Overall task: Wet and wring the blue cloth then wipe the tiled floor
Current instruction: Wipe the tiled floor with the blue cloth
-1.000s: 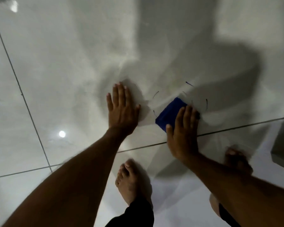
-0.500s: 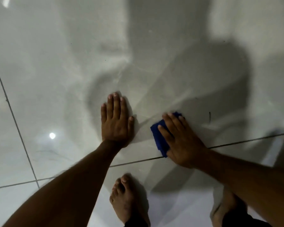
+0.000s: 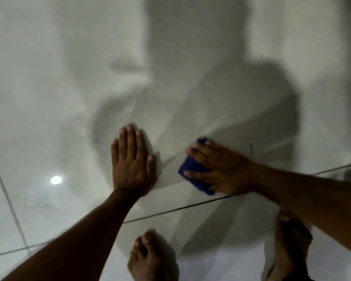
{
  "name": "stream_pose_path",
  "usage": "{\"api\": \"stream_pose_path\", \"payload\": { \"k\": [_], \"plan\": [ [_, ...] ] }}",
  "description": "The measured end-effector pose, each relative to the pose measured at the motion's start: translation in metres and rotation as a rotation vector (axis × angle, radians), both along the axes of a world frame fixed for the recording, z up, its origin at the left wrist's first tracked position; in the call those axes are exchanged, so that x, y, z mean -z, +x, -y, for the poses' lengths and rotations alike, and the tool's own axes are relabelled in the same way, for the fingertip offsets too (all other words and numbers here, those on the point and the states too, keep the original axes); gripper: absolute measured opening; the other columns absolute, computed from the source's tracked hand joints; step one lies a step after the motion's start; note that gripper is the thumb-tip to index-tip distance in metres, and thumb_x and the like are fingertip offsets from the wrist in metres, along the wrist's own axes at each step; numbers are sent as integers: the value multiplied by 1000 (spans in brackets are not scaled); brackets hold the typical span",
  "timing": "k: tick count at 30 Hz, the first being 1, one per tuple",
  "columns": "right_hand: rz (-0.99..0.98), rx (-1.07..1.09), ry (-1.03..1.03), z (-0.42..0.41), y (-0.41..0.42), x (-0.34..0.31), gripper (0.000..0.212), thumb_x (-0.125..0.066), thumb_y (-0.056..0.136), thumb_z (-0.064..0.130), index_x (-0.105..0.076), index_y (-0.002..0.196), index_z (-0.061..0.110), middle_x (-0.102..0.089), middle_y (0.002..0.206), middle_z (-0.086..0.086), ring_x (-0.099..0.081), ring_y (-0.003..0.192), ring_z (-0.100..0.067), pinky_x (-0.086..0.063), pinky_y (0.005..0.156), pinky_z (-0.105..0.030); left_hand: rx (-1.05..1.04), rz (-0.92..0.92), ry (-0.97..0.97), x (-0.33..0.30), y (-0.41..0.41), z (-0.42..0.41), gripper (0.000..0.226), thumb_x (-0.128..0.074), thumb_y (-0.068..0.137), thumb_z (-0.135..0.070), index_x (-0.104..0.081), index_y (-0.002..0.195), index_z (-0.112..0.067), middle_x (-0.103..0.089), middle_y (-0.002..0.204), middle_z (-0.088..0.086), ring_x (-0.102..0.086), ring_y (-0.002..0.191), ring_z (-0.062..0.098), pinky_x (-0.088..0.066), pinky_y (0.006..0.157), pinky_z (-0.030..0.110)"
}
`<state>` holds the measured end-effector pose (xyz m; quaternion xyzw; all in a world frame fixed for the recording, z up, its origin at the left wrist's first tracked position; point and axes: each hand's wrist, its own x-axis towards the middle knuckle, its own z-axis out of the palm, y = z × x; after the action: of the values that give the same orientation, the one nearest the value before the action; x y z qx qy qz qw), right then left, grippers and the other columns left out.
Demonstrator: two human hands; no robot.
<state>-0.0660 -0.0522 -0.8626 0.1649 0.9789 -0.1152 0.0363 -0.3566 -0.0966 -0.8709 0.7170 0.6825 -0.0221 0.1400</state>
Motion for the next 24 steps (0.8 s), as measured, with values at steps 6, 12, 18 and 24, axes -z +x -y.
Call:
{"api": "stream_pose_path", "payload": {
  "k": [6,12,18,24],
  "plan": [
    [66,978,72,-78,-20,0,75,-40,93,53,-16,156,20,-19,159,-30,-16,145,-53,-14,118,-64,-28,-66,-36,-10,7,-1,76,-27,96,-45,-17,153,4,-11,162,26,-4,151,40,-7,122,57],
    [67,128,-95,36,55,-12,81,-55,85,53,-25,154,23,-27,157,-27,-16,147,-46,-10,121,-60,57,26,-104,-16,54,-13,83,-13,96,-58,-13,154,2,-4,162,21,2,152,33,8,123,43],
    [15,916,199,-100,75,14,75,-46,95,49,-14,156,18,-28,153,-36,-26,140,-56,-21,117,-64,62,-43,-1,4,59,-6,80,-19,96,-54,-14,154,1,-9,163,23,-1,153,35,-2,123,51],
    [90,709,-105,100,77,-17,81,-51,90,49,-17,156,16,-17,159,-30,-7,147,-52,-18,114,-70,43,-29,-12,2,65,-7,80,-18,96,-52,-13,154,2,-9,163,25,0,153,36,-4,123,53]
  ]
}}
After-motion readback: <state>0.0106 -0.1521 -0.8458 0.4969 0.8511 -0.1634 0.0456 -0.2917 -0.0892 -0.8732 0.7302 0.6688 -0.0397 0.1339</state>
